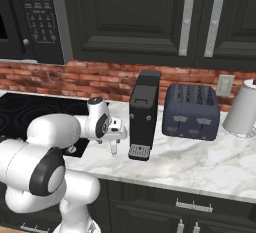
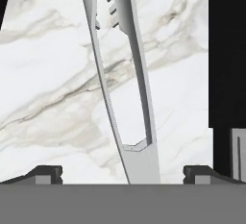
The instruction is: Pick up the tongs from the counter and place them near the plate next to the oven.
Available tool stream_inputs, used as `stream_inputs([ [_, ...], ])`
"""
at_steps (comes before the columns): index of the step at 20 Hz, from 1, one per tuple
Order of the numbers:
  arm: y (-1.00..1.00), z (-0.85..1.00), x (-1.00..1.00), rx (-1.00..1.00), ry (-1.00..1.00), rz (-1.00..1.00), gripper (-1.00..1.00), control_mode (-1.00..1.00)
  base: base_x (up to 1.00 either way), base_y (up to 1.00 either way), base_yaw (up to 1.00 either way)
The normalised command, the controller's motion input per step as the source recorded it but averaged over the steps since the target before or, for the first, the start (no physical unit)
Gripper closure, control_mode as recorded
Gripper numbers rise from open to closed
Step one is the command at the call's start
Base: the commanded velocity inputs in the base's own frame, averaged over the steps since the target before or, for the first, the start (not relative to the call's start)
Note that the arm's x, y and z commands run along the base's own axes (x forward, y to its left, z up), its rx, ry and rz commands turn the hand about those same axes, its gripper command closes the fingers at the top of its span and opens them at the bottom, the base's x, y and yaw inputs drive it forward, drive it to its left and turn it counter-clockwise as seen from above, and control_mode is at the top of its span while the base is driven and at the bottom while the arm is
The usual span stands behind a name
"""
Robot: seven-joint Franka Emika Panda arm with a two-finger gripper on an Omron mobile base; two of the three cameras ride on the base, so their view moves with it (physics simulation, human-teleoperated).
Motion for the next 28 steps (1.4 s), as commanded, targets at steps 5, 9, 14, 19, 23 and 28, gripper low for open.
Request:
stream_inputs([
  [5,0.00,-0.14,0.15,0.00,0.00,0.00,-1.00,-1.00,0.00,0.00,0.00],
  [9,0.00,-0.17,0.19,0.00,0.00,0.00,-1.00,-1.00,0.00,0.00,0.00],
  [14,0.00,-0.18,0.14,0.00,0.00,0.00,-1.00,-1.00,0.00,0.00,0.00],
  [19,0.00,-0.25,0.09,0.00,0.00,0.00,-1.00,-1.00,0.00,0.00,0.00],
  [23,0.00,-0.23,0.01,0.00,0.00,0.00,-1.00,-1.00,0.00,0.00,0.00],
  [28,0.00,-0.24,0.00,0.00,0.00,0.00,-1.00,-1.00,0.00,0.00,0.00],
])
